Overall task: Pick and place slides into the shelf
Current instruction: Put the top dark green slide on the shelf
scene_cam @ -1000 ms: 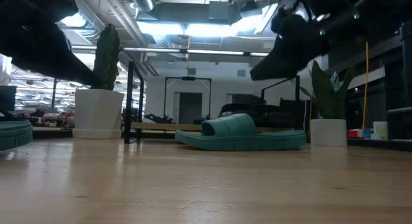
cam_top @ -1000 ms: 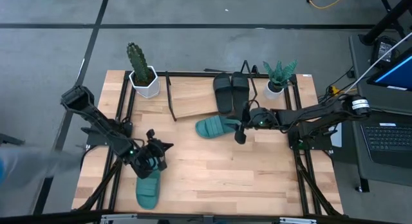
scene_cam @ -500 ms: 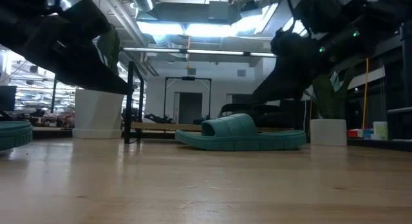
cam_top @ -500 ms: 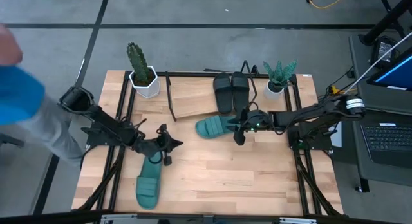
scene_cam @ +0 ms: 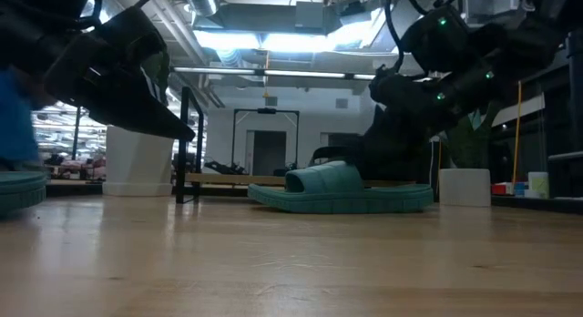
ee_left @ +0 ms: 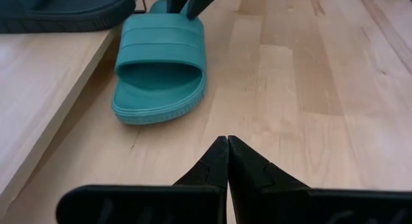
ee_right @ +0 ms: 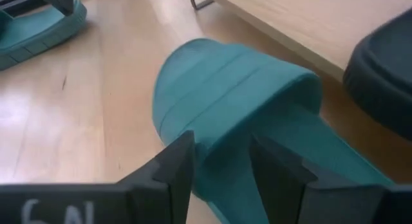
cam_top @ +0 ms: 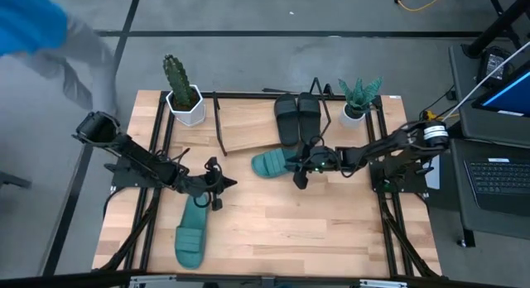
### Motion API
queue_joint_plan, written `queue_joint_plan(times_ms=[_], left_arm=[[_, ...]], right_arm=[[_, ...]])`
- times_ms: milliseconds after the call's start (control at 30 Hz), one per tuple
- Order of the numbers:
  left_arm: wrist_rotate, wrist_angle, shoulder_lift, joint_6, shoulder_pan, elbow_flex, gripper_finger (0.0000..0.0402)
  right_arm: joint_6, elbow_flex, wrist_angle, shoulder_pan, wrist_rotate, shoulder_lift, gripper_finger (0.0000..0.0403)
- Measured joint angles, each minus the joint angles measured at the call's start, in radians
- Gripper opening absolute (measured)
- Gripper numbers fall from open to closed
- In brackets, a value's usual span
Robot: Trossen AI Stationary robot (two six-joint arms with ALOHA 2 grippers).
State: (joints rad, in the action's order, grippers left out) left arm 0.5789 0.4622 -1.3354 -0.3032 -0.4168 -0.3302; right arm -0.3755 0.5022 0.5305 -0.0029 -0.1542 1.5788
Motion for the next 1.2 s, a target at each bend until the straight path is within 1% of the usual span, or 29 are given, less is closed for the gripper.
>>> queue_joint_plan(times_ms=[167,367,533,667,833,1067,1133,1200], left_arm=[[0.002,0.001,0.0,0.0,0.002,0.0,0.0],[0.002,0.002,0.0,0.0,0.002,0.0,0.0],[0.003,0.003,0.0,0.0,0.002,0.0,0.0],[0.003,0.003,0.0,0.0,0.002,0.0,0.0],[0.003,0.002,0.0,0.0,0.002,0.0,0.0],[0.003,0.002,0.0,0.0,0.002,0.0,0.0],[0.003,0.002,0.0,0.0,0.002,0.0,0.0],[0.003,0.002,0.0,-0.001,0.002,0.0,0.0]], right_arm=[[-0.039,0.007,0.027,0.0,0.033,0.014,0.0149],[-0.042,0.033,0.03,0.0,0.064,0.076,0.0149],[0.014,0.073,0.025,0.0,0.08,0.117,0.0149],[0.049,0.093,0.023,0.0,0.08,0.122,0.0144],[0.064,0.1,0.025,0.0,0.092,0.121,0.0107],[0.064,0.1,0.027,0.0,0.172,0.121,0.0022],[0.069,0.1,0.026,0.001,0.196,0.121,0.0014],[0.069,0.1,0.019,-0.001,0.236,0.121,0.0017]])
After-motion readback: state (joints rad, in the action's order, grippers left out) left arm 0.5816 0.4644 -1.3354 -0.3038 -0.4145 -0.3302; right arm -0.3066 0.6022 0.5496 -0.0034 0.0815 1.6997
